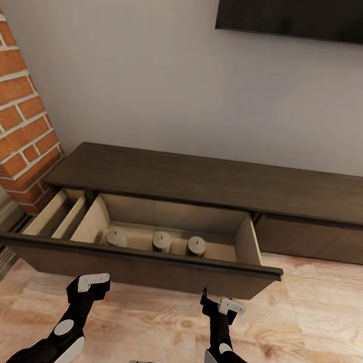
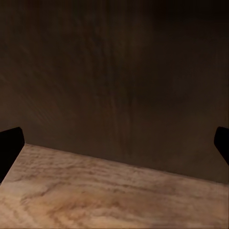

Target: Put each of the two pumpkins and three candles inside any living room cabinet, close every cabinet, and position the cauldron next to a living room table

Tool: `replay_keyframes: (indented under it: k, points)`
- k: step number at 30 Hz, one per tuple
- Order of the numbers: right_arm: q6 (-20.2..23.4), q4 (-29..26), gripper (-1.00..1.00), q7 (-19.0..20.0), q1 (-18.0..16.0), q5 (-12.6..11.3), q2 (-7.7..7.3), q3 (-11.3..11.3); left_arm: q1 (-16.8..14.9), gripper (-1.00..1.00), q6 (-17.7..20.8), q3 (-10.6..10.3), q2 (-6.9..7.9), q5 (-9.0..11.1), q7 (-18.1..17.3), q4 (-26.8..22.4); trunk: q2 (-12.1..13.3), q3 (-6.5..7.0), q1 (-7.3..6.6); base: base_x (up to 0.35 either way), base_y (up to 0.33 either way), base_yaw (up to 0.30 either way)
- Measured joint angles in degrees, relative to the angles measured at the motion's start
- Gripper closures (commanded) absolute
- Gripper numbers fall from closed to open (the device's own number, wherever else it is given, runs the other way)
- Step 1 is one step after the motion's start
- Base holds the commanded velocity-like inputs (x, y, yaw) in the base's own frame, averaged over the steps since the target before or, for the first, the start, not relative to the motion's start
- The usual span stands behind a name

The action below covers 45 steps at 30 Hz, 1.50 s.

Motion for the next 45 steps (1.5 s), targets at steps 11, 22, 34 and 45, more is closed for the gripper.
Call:
replay_keyframes:
  k: [11,22,34,45]
  points:
    - [0.0,0.0,-1.0,0.0,0.0,0.0,0.0,0.0,0.0,-1.0,0.0,0.0,0.0,0.0,0.0,0.0,0.0,0.0,0.01,0.044,0.0,0.0]
    - [0.0,0.0,-1.0,0.0,0.0,0.0,0.0,0.0,0.0,-1.0,0.0,0.0,0.0,0.0,0.0,0.0,0.0,0.0,0.0,0.085,0.0,0.0]
    - [0.0,0.0,-1.0,0.0,0.0,-0.1,0.0,0.0,0.0,-1.0,0.0,0.0,0.0,0.0,0.0,0.0,0.0,0.0,0.01,0.052,0.0,0.0]
    - [0.0,0.0,-1.0,0.0,0.0,-0.2,-0.01,0.0,0.0,-1.0,0.0,0.0,0.0,0.0,0.0,0.0,0.0,0.0,0.0,0.115,0.0,0.0]
